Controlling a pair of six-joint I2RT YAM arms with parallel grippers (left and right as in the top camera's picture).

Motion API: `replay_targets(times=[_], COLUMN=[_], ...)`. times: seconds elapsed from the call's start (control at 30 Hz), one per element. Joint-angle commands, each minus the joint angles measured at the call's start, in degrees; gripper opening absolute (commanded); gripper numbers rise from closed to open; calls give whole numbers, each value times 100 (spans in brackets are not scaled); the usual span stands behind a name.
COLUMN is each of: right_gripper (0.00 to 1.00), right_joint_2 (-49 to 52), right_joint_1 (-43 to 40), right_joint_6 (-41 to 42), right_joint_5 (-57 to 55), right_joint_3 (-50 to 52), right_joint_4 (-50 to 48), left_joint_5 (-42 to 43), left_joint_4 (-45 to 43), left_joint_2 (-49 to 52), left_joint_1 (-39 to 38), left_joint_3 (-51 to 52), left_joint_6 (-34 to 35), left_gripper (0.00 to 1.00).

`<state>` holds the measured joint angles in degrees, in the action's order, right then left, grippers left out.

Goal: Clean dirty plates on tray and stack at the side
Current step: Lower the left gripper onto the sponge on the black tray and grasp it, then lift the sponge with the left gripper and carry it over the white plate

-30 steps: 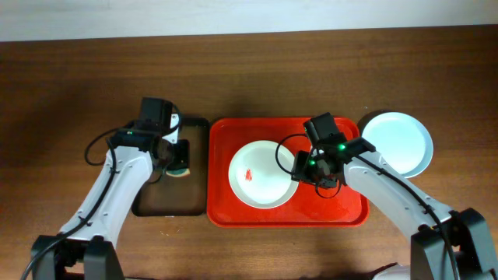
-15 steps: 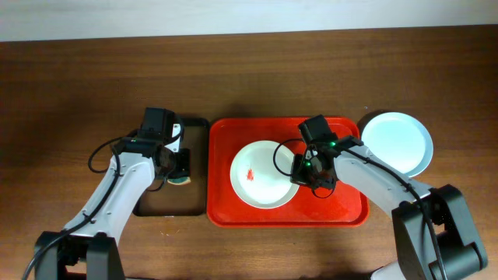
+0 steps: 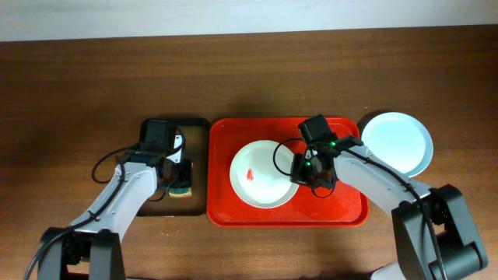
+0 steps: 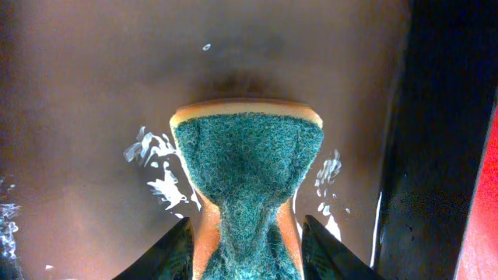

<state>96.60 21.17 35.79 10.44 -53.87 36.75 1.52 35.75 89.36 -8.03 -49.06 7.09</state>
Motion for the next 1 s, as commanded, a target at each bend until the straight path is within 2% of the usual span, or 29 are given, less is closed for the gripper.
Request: replay_targets(times=[0.0, 0.13, 0.6, 0.67, 0.77, 0.9, 0.97], right_gripper=[5, 6, 6, 18, 20, 19, 11], right_joint_2=[48, 48, 48, 48, 52, 55, 55], right_joint_1=[26, 26, 26, 26, 26, 26, 26], right_joint_6=[2, 2, 0, 2, 2, 4, 4], right_joint_5=[-52, -52, -52, -52, -52, -55, -55], right_joint_3=[46, 46, 46, 46, 48, 155, 203], right_joint_4=[-15, -15, -13, 9, 33, -90, -170], left_joint_5=[85, 85, 63, 66, 63, 63, 63], left_joint_4=[-17, -22, 20, 48, 48, 48, 44], left_joint_2=[4, 15, 293, 293, 295, 295, 293], left_joint_1=[-11, -11, -11, -11, -11, -11, -11], left_joint_3=[28, 26, 26, 28, 26, 26, 26], left_joint_6=[13, 11, 11, 11, 11, 11, 11], left_gripper=[39, 19, 18, 19, 19, 19, 18])
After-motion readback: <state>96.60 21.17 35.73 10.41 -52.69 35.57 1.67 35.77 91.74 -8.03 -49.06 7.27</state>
